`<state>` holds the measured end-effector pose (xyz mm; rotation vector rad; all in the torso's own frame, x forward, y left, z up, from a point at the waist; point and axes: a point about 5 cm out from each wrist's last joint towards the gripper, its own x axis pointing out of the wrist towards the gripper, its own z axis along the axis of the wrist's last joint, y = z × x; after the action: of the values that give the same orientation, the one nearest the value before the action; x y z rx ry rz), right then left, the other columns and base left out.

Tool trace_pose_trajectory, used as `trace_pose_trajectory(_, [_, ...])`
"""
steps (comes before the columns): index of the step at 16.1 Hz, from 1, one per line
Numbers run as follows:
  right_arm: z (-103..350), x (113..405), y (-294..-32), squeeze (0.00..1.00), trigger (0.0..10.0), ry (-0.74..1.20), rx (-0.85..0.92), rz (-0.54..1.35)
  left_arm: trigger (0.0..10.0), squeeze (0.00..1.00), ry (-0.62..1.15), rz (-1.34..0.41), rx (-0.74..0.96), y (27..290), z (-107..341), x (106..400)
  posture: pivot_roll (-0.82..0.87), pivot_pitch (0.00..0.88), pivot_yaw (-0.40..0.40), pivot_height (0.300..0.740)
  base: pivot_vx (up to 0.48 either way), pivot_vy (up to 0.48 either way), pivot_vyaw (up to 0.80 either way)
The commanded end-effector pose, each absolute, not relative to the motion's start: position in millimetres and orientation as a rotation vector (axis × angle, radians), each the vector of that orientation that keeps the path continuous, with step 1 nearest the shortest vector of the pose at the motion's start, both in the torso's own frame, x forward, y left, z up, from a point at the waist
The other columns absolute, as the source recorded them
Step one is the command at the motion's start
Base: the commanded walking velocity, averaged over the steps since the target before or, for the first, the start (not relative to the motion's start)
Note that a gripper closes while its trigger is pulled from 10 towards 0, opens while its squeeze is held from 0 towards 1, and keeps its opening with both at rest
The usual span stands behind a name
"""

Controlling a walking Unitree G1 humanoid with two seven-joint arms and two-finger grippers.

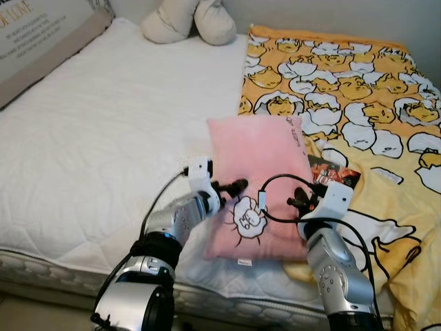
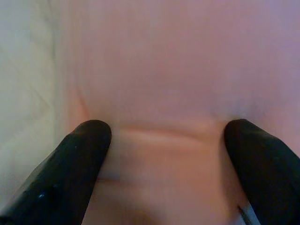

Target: Clean up the room

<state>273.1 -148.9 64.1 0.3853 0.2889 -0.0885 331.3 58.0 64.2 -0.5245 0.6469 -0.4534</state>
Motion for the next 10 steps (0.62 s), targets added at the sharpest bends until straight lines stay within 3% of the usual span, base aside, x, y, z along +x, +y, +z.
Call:
trace_pose_trajectory(1, [66.5,275.9,-142.7,0.00,0.0,0.279,0.421,-0.079,10.0,0.00,0.706,-0.511,-0.558,43.5,62.7,326.0,0.00,0.000,-0.009,0.719,0.000,0.000,0.00])
trace_pose_trajectory(2, [66.1,275.8,-142.8,0.00,0.0,0.281,0.420,-0.078,10.0,0.00,0.726,-0.539,-0.541,38.6,61.6,323.7,0.01,0.000,-0.009,0.719,0.000,0.000,0.00])
trace_pose_trajectory(3, [66.0,276.0,-142.2,0.00,0.0,0.282,0.419,-0.075,8.1,0.00,0.711,-0.559,-0.488,37.9,61.1,323.1,0.01,0.000,-0.010,0.719,0.000,0.000,0.00])
trace_pose_trajectory(4, [66.2,276.1,-142.1,0.00,0.0,0.281,0.419,-0.075,0.0,0.00,0.702,-0.562,-0.479,38.3,61.0,323.0,0.01,0.000,-0.010,0.719,0.000,0.000,0.00])
trace_pose_trajectory(6, [66.3,276.3,-142.7,0.00,0.0,0.280,0.418,-0.074,0.0,0.00,0.646,-0.563,-0.391,43.9,61.2,325.4,0.01,0.000,-0.012,0.719,0.000,0.000,0.00])
trace_pose_trajectory(10, [67.0,277.6,-143.0,0.00,0.0,0.279,0.416,-0.070,0.0,0.00,0.660,-0.592,-0.390,44.5,60.8,325.4,0.01,0.000,-0.010,0.719,0.000,0.000,0.00])
